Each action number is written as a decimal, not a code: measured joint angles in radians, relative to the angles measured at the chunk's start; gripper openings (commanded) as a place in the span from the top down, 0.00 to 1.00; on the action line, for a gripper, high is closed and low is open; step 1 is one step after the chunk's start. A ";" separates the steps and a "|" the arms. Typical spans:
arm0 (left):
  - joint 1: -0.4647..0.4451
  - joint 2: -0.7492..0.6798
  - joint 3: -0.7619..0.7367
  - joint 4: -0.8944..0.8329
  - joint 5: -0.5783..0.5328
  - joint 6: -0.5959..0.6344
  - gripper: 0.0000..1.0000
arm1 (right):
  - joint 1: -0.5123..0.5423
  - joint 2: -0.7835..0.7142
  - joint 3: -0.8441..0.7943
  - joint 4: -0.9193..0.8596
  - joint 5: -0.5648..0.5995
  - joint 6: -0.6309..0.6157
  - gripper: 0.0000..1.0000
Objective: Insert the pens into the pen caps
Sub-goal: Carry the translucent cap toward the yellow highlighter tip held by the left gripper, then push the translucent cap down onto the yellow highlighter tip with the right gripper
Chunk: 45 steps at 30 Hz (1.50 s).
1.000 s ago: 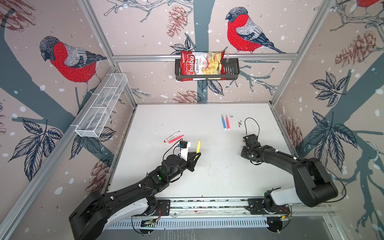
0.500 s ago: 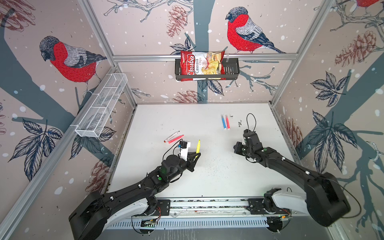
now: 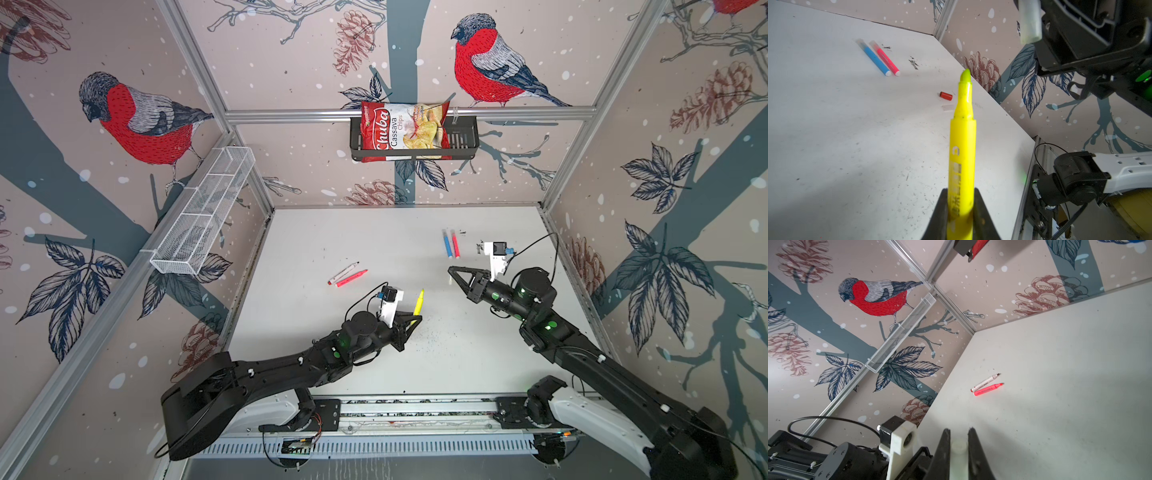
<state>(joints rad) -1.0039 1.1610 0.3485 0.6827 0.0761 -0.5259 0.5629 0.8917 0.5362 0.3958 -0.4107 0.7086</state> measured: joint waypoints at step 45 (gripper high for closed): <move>-0.079 0.061 0.108 0.090 -0.008 -0.024 0.96 | 0.139 -0.013 -0.133 0.266 0.043 0.064 0.90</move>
<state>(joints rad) -1.0832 1.2224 0.4564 0.7723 0.0681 -0.5495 0.7021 0.8791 0.4030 0.6613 -0.3676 0.7723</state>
